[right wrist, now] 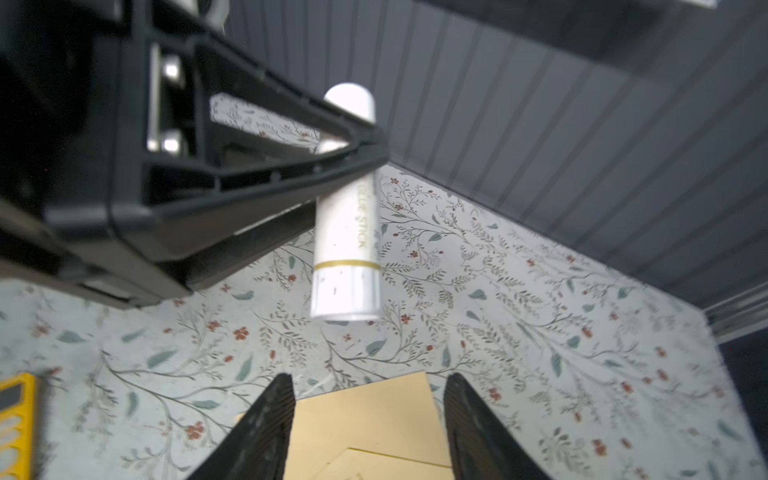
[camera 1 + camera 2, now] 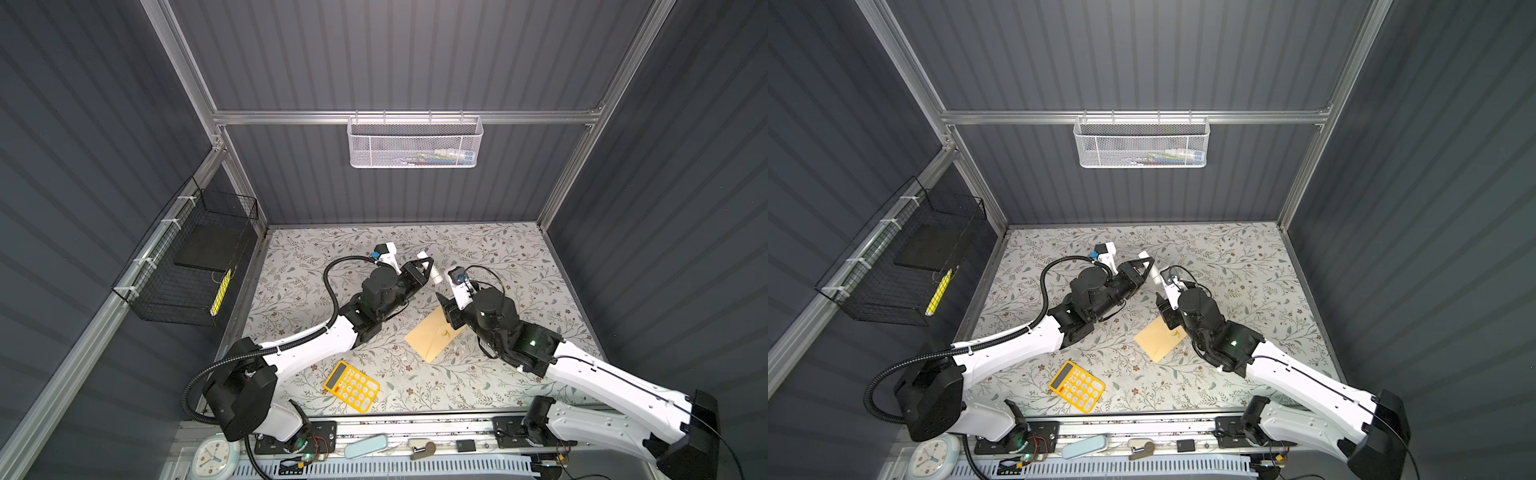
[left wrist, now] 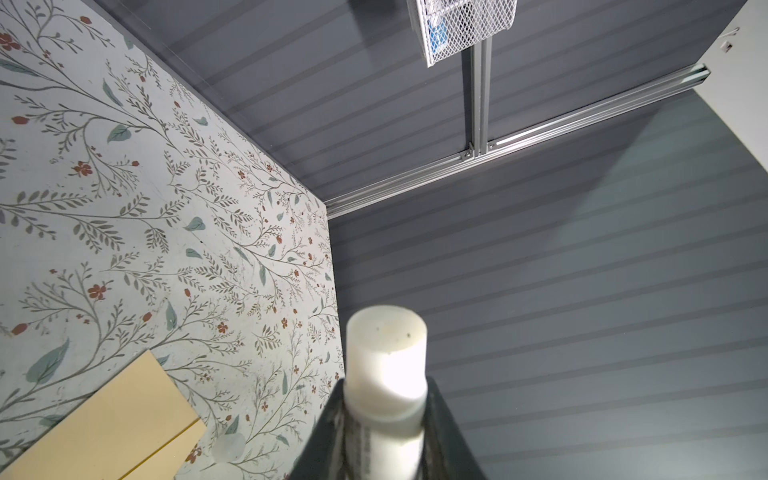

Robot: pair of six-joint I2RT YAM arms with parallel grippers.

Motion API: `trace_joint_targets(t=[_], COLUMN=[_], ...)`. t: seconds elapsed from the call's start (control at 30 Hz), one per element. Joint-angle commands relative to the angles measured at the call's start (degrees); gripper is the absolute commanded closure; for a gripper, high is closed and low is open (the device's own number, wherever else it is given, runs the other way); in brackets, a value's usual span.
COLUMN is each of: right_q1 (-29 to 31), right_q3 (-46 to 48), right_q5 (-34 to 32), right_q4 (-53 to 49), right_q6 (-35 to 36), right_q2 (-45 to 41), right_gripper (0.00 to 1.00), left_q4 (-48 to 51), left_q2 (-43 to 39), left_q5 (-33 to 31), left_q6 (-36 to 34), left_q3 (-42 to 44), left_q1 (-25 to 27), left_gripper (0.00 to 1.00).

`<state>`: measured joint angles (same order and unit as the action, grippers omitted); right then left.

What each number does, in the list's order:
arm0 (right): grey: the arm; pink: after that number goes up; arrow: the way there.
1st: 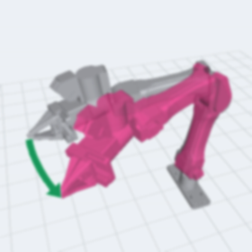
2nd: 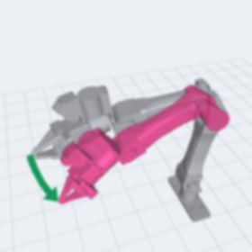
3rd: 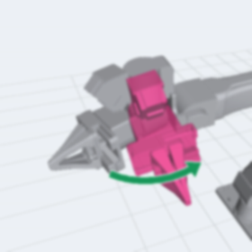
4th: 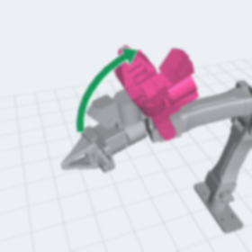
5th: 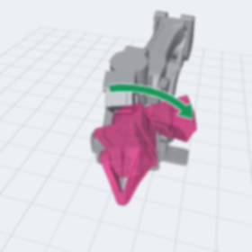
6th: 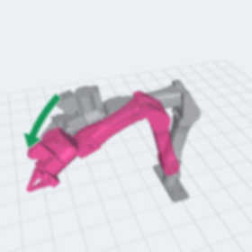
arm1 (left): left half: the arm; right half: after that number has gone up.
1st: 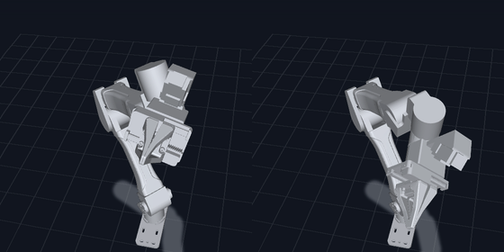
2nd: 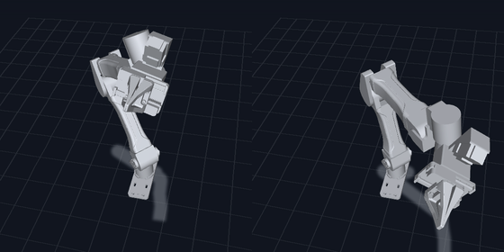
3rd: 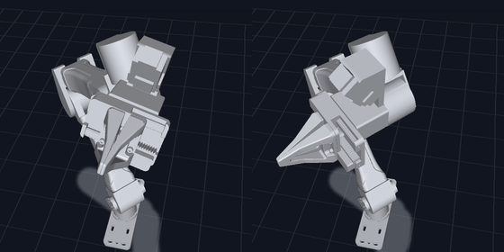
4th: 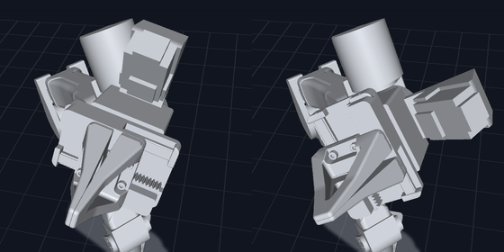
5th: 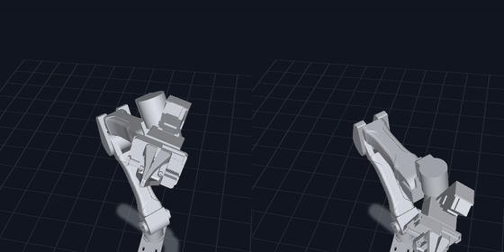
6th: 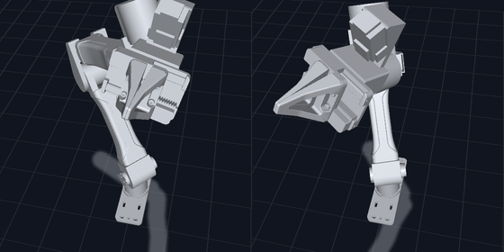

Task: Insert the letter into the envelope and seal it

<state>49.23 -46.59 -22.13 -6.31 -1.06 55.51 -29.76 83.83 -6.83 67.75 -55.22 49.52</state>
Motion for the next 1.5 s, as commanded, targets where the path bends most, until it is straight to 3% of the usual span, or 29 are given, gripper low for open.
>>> trace_joint_targets(t=[0.0, 0.1, 0.2, 0.47, 0.63, 0.77, 0.93, 1.2, 1.47], right_q1=[-2.4, -6.4, -11.8, -24.2, -27.0, -28.5, -28.9, -28.5, -27.9], right_q3=[-0.4, -0.9, -2.3, -9.7, -14.9, -17.0, -17.1, -9.8, -6.0], right_q5=[6.1, 14.0, 22.4, 47.4, 55.2, 59.9, 60.5, 64.2, 63.5], right_q4=[-4.2, -7.9, -11.7, -20.0, -22.5, -24.3, -28.9, -23.5, -21.4], right_q6=[-6.7, -13.0, -19.1, -31.2, -35.7, -38.9, -38.6, -42.1, -43.1], right_q2=[-3.9, -8.1, -11.9, -15.5, -13.9, -11.5, -8.1, -6.1, -5.1], right_gripper=[0.21, 0.07, 0.01, 0.01, 0.01, 0.01, 0.04, 0.17, 0.25], left_q4=[3.5, 6.6, 13.7, 26.7, 35.5, 39.3, 40.0, 38.8, 37.2], left_q2=[-2.5, -3.7, -4.7, -7.4, -6.4, -5.5, -5.2, -3.6, -3.1], left_q5=[1.2, 2.0, 4.3, 12.0, 13.0, 9.1, 8.5, 9.4, 10.6], left_q6=[-5.9, -11.7, -21.5, -46.1, -61.2, -70.8, -74.5, -75.3, -75.0], left_q3=[-2.8, -3.6, -6.8, -10.0, -11.8, -12.4, -12.7, -12.9, -13.0], left_q1=[-0.1, -0.1, -0.1, 0.3, 3.2, 7.4, 9.1, 10.2, 10.8], left_gripper=[1.00, 1.00, 1.00, 1.00, 1.00, 1.00, 1.00, 1.00, 1.00])
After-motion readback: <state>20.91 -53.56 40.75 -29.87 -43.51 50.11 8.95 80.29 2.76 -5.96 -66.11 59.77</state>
